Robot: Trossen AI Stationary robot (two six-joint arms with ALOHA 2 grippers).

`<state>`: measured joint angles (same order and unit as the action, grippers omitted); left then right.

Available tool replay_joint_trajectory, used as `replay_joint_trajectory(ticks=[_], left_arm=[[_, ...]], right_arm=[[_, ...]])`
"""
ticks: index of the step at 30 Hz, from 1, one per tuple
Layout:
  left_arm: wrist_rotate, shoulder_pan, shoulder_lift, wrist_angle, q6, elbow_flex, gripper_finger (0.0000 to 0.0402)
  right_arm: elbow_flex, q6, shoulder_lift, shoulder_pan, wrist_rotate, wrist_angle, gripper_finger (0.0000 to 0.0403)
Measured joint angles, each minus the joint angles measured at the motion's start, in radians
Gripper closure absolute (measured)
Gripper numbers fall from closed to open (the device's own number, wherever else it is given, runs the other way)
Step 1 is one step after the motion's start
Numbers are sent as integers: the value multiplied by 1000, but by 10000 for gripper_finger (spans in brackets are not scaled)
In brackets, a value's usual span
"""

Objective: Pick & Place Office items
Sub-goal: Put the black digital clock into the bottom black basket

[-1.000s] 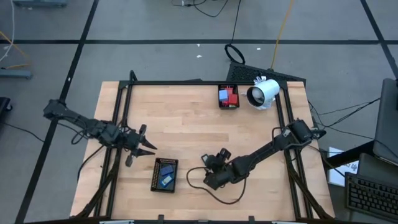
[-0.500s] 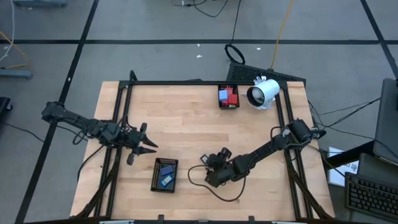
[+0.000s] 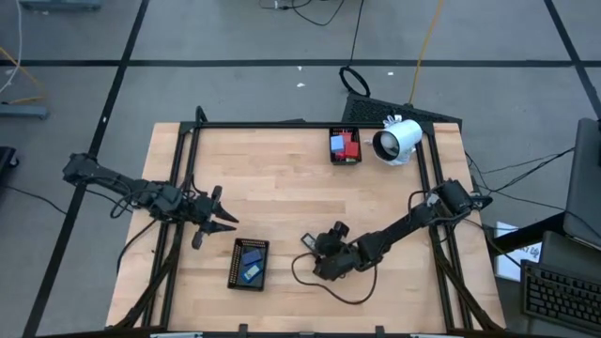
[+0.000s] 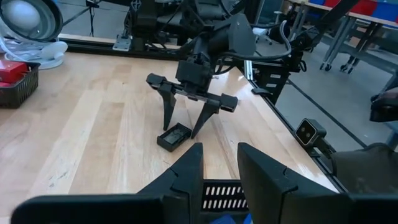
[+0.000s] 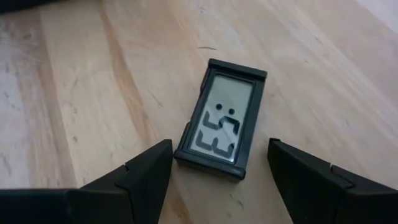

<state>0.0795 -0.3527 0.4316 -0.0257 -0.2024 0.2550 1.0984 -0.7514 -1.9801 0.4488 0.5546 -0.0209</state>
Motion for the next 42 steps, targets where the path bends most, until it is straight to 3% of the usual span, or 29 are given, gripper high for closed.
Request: replay_joint_trajectory(ticks=[8,17,25,29,33,37,42], left_arm=[[0,0,0,0,-2,0,300],[9,0,0,1,-22,0,300],[27,0,1,90,-101,0,300],[31,0,30,130,-177,0,300],[115,0,100,145,-255,0,296],[163,0,204,194,-334,0,264],[167,2,364,411,-372,0,190]], right_arm=[[-62,90,1,0,44,123,161],[-73,84,0,-4,45,127,247],[-75,182,29,-19,44,113,248],[-77,258,92,-30,95,105,246],[-75,382,158,-35,153,112,245],[-74,536,212,-43,210,139,248],[-75,722,231,-44,262,228,244]])
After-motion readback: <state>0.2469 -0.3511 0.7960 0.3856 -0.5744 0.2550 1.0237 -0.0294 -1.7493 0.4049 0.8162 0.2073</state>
